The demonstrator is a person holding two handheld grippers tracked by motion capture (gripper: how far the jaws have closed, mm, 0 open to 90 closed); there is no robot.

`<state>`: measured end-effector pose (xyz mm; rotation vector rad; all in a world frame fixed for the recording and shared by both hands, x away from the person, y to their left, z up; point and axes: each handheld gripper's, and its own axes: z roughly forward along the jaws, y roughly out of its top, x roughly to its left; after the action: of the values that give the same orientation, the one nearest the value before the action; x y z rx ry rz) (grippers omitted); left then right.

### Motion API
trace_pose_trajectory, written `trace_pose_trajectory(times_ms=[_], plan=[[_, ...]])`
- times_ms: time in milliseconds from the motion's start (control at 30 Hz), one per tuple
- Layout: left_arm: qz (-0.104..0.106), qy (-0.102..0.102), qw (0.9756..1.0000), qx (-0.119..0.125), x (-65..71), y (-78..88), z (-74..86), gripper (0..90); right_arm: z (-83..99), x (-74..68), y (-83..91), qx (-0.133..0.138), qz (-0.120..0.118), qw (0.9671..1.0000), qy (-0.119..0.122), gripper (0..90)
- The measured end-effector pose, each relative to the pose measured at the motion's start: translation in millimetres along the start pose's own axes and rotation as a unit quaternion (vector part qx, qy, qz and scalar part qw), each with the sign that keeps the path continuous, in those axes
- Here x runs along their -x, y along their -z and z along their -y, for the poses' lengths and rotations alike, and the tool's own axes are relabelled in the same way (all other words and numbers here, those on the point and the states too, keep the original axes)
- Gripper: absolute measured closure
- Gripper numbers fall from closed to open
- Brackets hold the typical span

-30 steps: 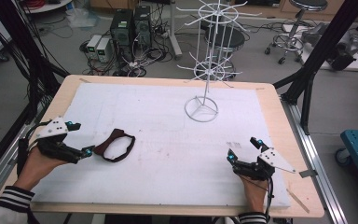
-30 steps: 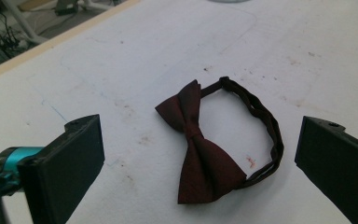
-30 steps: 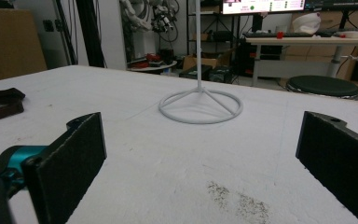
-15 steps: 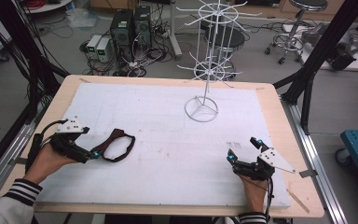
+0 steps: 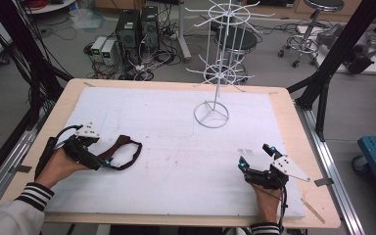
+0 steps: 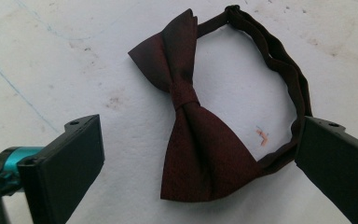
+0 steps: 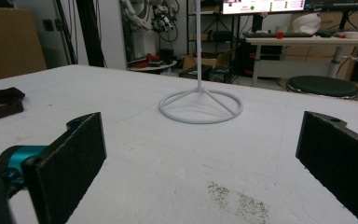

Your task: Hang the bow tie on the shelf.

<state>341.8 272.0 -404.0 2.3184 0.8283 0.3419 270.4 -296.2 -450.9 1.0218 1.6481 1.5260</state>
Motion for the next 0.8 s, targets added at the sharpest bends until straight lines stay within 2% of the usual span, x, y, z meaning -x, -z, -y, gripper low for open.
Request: trace_pose_trajectory(times_ms=[233, 267, 433, 533, 600, 700, 800], plan=[[0.001, 0.011, 0.9995, -0.031, -1.2, -9.3, -0.9, 4.6, 0.1, 0.0, 0.2, -0.001, 0.001, 1.0000, -0.003, 0.8], [0.008, 0.013, 0.9995, -0.030, -1.5, -10.1, -0.6, 11.4, 0.0, 0.0, 0.3, -0.001, 0.000, 1.0000, -0.003, 0.8], [0.006, 0.021, 0.9990, -0.040, -2.0, -11.5, -0.4, 16.3, -0.1, -0.1, 0.4, -0.002, 0.000, 1.0000, -0.004, 0.8], [0.010, 0.023, 0.9987, -0.045, -2.5, -12.1, -0.2, 27.0, 0.0, -0.1, 0.3, -0.002, 0.001, 1.0000, -0.003, 0.8], [0.017, 0.027, 0.9980, -0.054, -2.5, -13.5, -0.2, 30.8, 0.0, -0.1, 0.3, -0.002, 0.000, 1.0000, -0.003, 0.8], [0.023, 0.029, 0.9975, -0.060, -1.7, -15.3, 0.1, 43.1, 0.1, -0.1, 0.3, -0.002, 0.001, 1.0000, -0.002, 0.8], [0.012, 0.027, 0.9973, -0.067, 0.0, -16.3, -0.4, 58.3, 0.0, -0.2, 0.2, -0.002, 0.000, 1.0000, -0.001, 0.8]])
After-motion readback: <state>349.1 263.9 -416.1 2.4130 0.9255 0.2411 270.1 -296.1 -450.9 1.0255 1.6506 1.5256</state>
